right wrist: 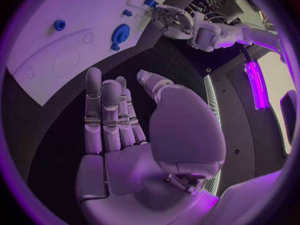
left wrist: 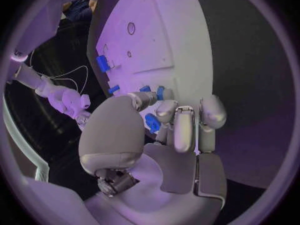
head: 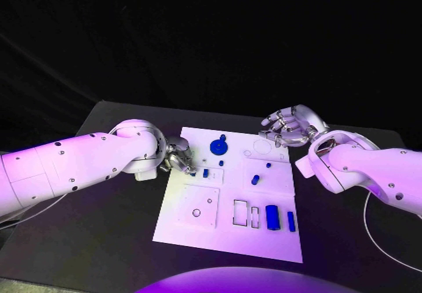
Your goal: Assemble the parts on the task board
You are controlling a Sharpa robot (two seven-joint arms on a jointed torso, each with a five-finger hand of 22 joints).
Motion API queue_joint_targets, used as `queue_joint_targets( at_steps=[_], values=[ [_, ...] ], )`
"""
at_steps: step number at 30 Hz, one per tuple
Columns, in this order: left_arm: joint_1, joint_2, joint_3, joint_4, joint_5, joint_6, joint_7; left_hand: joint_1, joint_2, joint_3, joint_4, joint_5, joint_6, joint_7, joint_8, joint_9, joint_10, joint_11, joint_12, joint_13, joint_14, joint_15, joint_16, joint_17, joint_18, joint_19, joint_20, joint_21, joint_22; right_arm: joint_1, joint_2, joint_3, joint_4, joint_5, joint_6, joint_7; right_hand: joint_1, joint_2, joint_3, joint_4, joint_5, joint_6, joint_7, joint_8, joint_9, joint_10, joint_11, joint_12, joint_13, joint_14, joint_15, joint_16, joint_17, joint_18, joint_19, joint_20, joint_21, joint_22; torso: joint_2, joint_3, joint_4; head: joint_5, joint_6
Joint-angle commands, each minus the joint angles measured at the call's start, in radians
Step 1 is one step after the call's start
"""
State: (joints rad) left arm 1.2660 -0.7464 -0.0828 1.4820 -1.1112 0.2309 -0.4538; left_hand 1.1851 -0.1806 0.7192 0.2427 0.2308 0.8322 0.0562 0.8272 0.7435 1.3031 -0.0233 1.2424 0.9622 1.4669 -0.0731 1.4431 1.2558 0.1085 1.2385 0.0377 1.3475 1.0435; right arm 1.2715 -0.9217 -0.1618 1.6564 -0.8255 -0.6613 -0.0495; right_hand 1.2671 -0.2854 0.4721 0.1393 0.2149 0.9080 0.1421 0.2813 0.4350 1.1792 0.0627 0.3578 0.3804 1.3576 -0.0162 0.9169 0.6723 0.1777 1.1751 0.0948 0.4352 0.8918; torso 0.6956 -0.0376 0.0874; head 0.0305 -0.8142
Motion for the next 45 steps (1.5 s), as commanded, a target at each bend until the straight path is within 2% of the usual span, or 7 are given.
queue_joint_targets(
  at_steps=[1,15,25,33,45],
  values=[
    [-0.002,0.003,-0.001,0.003,0.006,0.022,-0.002,-0.009,0.001,0.193,-0.186,0.005,0.009,-0.006,0.001,0.0,0.005,0.0,0.003,0.001,0.034,-0.005,0.004,0.002,-0.001,0.006,-0.001,0.004,0.001,-0.001,0.0,0.0,0.001,-0.01,0.012,0.007,0.0,0.006,-0.006,0.002,0.006,0.002,0.003,-0.004,-0.001,0.008,0.001,-0.003,-0.001,0.002,0.004,-0.002,0.001,0.004,0.007,0.0,-0.003,-0.001,0.0,0.0002,-0.0002,0.001,0.0],
    [-0.002,0.015,-0.002,-0.002,0.03,0.028,-0.009,-0.014,-0.002,0.198,-0.189,0.006,0.013,-0.006,0.001,-0.001,0.01,-0.001,0.007,0.008,0.034,-0.005,0.004,0.001,-0.001,0.007,-0.001,0.006,0.003,-0.001,-0.001,0.0,0.002,-0.01,0.011,0.007,0.0,0.006,-0.006,0.002,0.006,0.002,0.003,-0.004,-0.001,0.008,0.001,-0.003,-0.001,0.002,0.004,-0.002,0.001,0.004,0.007,0.0,-0.003,-0.001,0.001,0.0008,-0.001,-0.002,-0.003],
    [-0.002,0.02,-0.005,-0.011,0.056,0.029,-0.015,-0.04,-0.017,0.198,-0.191,0.01,0.027,-0.011,0.001,-0.002,0.03,-0.004,0.024,0.036,0.034,-0.007,0.004,0.001,-0.001,0.007,-0.002,0.007,0.005,-0.001,-0.002,0.0,0.003,-0.01,0.011,0.007,0.0,0.006,-0.006,0.002,0.006,0.002,0.003,-0.004,-0.001,0.008,0.001,-0.003,-0.001,0.002,0.004,-0.002,0.001,0.004,0.007,0.0,-0.003,-0.001,0.0,0.0007,0.0001,-0.004,-0.004],
    [-0.002,0.023,-0.006,-0.014,0.067,0.015,-0.019,-0.081,-0.02,0.178,-0.171,0.005,0.043,-0.02,-0.003,-0.004,0.045,-0.01,0.033,0.054,0.035,-0.012,0.004,0.002,-0.002,0.009,-0.004,0.008,0.011,-0.001,-0.003,0.0,0.004,-0.01,0.011,0.007,-0.001,0.006,-0.01,0.005,0.006,0.002,0.003,-0.005,-0.002,0.009,0.001,-0.004,-0.005,0.003,0.005,-0.001,0.008,0.004,0.008,0.0,-0.006,-0.002,0.001,0.0005,0.0,-0.004,-0.004],
    [-0.002,0.025,-0.006,-0.017,0.07,-0.003,-0.022,-0.128,-0.024,0.137,-0.137,-0.003,0.051,-0.027,-0.009,-0.004,0.044,-0.015,0.028,0.05,0.035,-0.016,0.004,0.001,-0.002,0.01,-0.007,0.005,0.01,-0.001,-0.003,0.0,0.003,-0.008,0.011,0.008,-0.001,0.006,-0.01,0.005,0.006,0.002,0.003,-0.005,-0.002,0.009,0.001,-0.004,-0.005,0.002,0.005,-0.005,0.002,0.004,0.008,0.0,-0.006,-0.003,0.001,0.0012,-0.0002,-0.003,-0.004]
  ],
)
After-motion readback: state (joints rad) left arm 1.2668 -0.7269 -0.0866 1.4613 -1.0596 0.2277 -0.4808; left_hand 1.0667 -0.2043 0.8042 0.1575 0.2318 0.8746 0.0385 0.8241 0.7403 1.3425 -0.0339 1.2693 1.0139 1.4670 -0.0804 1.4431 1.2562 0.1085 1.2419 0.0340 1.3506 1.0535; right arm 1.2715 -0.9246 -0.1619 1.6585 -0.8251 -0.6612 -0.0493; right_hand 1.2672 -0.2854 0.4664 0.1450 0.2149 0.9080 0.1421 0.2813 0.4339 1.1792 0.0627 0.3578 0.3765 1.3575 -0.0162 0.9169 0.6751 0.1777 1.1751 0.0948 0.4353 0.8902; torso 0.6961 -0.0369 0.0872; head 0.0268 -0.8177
